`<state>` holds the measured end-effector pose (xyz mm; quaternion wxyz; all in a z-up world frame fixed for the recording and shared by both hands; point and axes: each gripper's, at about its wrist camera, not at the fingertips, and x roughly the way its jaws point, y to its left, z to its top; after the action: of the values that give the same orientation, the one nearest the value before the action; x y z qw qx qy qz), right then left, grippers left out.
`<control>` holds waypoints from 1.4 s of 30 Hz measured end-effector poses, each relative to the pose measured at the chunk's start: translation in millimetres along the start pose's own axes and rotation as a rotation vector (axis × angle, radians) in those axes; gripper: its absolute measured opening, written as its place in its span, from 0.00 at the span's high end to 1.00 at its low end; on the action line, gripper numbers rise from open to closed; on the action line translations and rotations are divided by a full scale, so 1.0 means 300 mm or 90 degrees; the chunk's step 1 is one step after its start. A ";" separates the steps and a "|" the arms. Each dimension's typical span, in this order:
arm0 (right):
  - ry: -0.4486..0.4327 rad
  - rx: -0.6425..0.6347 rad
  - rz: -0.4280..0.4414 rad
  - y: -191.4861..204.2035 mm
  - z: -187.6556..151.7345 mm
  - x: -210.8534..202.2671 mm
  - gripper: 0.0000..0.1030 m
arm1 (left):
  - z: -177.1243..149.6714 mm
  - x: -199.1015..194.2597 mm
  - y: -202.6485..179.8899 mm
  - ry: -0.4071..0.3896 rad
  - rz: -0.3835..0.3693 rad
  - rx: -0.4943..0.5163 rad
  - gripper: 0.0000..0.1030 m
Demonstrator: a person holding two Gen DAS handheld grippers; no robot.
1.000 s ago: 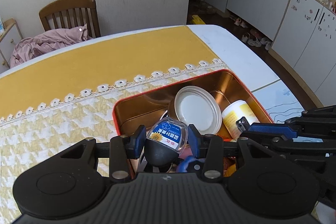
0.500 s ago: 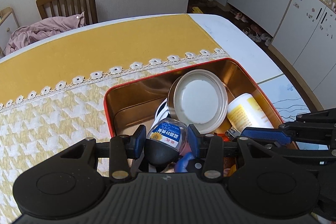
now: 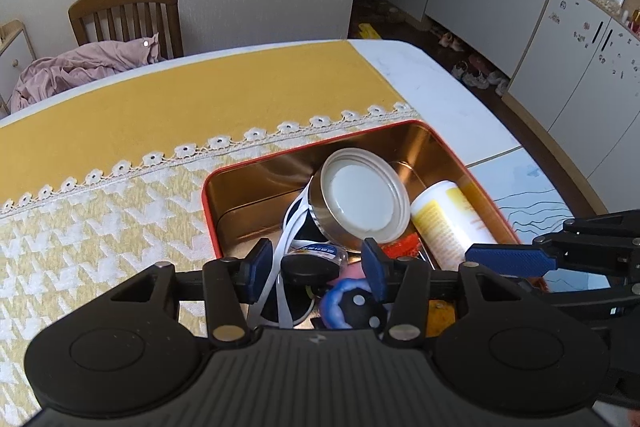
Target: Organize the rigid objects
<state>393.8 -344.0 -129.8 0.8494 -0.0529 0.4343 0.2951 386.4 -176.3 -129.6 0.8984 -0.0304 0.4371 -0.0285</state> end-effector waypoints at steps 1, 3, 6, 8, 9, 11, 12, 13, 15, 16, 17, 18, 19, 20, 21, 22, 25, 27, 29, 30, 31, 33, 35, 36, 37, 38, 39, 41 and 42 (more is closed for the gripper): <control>-0.004 -0.001 0.000 0.001 -0.002 -0.011 0.73 | -0.004 -0.012 -0.001 -0.004 0.000 0.001 0.53; -0.012 -0.003 -0.001 0.003 -0.008 -0.030 0.71 | -0.011 -0.037 -0.002 -0.012 -0.001 0.001 0.53; -0.023 -0.003 0.001 0.007 -0.014 -0.058 0.67 | -0.023 -0.074 -0.002 -0.020 -0.002 -0.003 0.53; -0.026 -0.001 0.004 0.009 -0.020 -0.073 0.66 | -0.033 -0.101 -0.004 -0.026 -0.004 -0.004 0.53; -0.028 -0.001 0.005 0.010 -0.023 -0.080 0.65 | -0.038 -0.114 -0.005 -0.030 -0.005 -0.003 0.53; -0.033 -0.002 0.004 0.013 -0.027 -0.097 0.63 | -0.049 -0.144 -0.008 -0.039 -0.011 -0.001 0.53; -0.037 -0.001 0.004 0.015 -0.029 -0.106 0.61 | -0.055 -0.160 -0.011 -0.044 -0.014 0.001 0.52; -0.042 0.000 0.006 0.016 -0.032 -0.116 0.60 | -0.061 -0.176 -0.014 -0.049 -0.015 0.005 0.49; -0.048 -0.008 0.014 0.024 -0.038 -0.137 0.58 | -0.076 -0.208 -0.021 -0.063 -0.017 0.015 0.44; -0.052 -0.016 0.013 0.031 -0.042 -0.147 0.56 | -0.083 -0.225 -0.024 -0.071 -0.017 0.020 0.44; -0.058 -0.023 0.010 0.039 -0.046 -0.158 0.55 | -0.090 -0.243 -0.027 -0.079 -0.015 0.022 0.44; -0.063 -0.029 0.010 0.046 -0.052 -0.170 0.52 | -0.097 -0.259 -0.029 -0.085 -0.013 0.023 0.44; -0.067 -0.034 0.011 0.053 -0.057 -0.181 0.48 | -0.104 -0.276 -0.031 -0.090 -0.016 0.024 0.44; -0.072 -0.040 0.009 0.060 -0.063 -0.192 0.46 | -0.108 -0.289 -0.031 -0.094 -0.019 0.024 0.44; -0.079 -0.046 0.007 0.067 -0.070 -0.204 0.42 | -0.114 -0.303 -0.031 -0.097 -0.020 0.024 0.43; -0.084 -0.051 0.006 0.072 -0.075 -0.215 0.39 | -0.121 -0.317 -0.031 -0.100 -0.021 0.025 0.39; -0.095 -0.051 0.005 0.081 -0.088 -0.243 0.35 | -0.148 -0.360 -0.028 -0.114 -0.018 0.021 0.33; -0.099 -0.047 0.008 0.086 -0.096 -0.260 0.29 | -0.164 -0.386 -0.021 -0.118 -0.019 0.015 0.32; -0.108 -0.047 0.007 0.096 -0.104 -0.278 0.26 | -0.182 -0.408 -0.015 -0.119 -0.017 0.007 0.29; -0.113 -0.049 0.007 0.101 -0.107 -0.287 0.22 | -0.191 -0.419 -0.011 -0.121 -0.016 0.004 0.27; -0.118 -0.050 0.006 0.105 -0.111 -0.296 0.18 | -0.200 -0.429 -0.008 -0.123 -0.016 0.000 0.25; -0.129 -0.051 0.004 0.117 -0.120 -0.315 0.14 | -0.216 -0.447 -0.002 -0.125 -0.013 -0.008 0.22; -0.139 -0.053 0.000 0.126 -0.129 -0.330 0.10 | -0.230 -0.464 0.003 -0.129 -0.011 -0.015 0.21; -0.145 -0.051 -0.002 0.129 -0.133 -0.337 0.06 | -0.235 -0.472 0.004 -0.129 -0.013 -0.017 0.21; -0.152 -0.048 -0.002 0.131 -0.137 -0.345 0.03 | -0.240 -0.479 0.005 -0.130 -0.013 -0.020 0.19; -0.159 -0.047 -0.001 0.135 -0.141 -0.353 0.01 | -0.243 -0.486 0.005 -0.129 -0.013 -0.024 0.18; -0.167 -0.048 0.000 0.139 -0.144 -0.360 0.00 | -0.246 -0.491 0.006 -0.128 -0.013 -0.028 0.18; -0.181 -0.043 -0.003 0.141 -0.148 -0.373 0.00 | -0.254 -0.503 0.010 -0.131 -0.010 -0.032 0.16; -0.185 -0.034 -0.003 0.140 -0.151 -0.377 0.00 | -0.256 -0.508 0.010 -0.133 -0.007 -0.033 0.15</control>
<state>288.0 -376.7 -63.6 0.9022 -0.0334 0.2986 0.3093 232.1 -163.8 -57.6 0.9379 -0.0590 0.3414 -0.0190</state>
